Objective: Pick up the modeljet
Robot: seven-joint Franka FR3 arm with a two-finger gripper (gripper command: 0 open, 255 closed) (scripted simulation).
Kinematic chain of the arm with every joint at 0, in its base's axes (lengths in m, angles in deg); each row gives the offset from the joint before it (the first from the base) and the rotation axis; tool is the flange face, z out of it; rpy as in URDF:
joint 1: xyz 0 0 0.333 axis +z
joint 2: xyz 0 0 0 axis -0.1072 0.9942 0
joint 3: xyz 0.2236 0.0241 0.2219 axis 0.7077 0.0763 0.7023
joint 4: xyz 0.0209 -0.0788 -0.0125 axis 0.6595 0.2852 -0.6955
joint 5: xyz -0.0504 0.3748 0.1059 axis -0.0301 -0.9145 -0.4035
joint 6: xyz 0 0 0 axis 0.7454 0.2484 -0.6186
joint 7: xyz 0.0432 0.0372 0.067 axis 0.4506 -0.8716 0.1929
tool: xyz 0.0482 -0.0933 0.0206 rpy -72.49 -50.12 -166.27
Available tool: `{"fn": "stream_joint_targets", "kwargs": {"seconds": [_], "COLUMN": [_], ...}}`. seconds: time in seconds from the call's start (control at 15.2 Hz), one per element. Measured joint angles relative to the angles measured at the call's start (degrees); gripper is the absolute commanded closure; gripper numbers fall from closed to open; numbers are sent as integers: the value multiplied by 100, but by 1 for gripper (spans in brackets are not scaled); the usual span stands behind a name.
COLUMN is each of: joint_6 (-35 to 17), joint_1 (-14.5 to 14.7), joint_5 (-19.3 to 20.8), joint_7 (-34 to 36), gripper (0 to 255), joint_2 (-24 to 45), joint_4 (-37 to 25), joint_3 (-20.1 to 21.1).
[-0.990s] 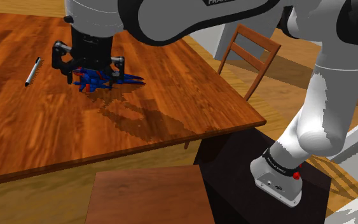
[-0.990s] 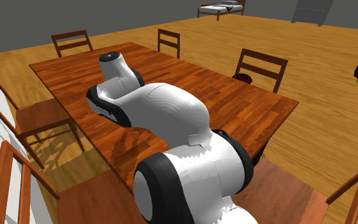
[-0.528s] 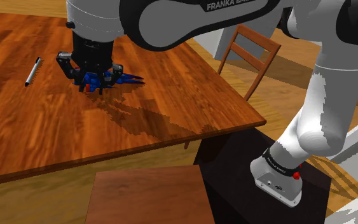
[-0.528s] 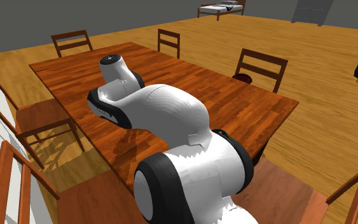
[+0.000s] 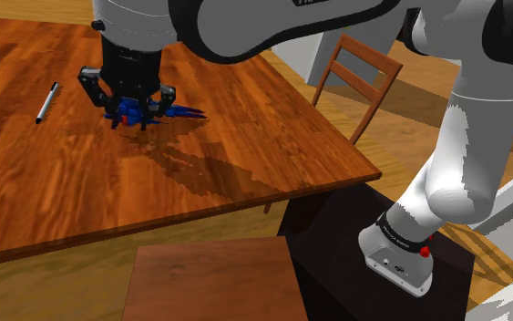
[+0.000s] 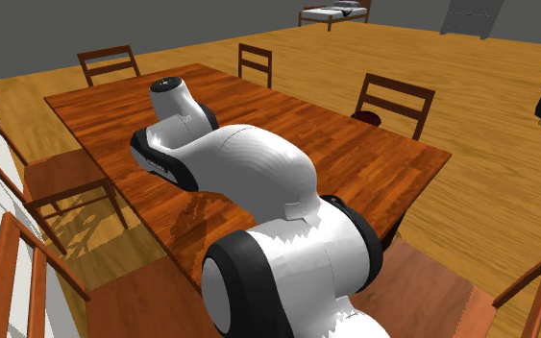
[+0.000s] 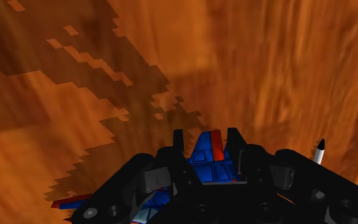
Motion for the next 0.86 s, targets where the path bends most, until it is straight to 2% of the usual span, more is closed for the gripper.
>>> {"fn": "stream_joint_targets", "kwargs": {"seconds": [0.86], "joint_6": [955], "joint_1": [187], "joint_5": [-74], "joint_7": [-204], "gripper": [255], "joint_2": [35], "joint_4": [-1018], "joint_3": [52]}}
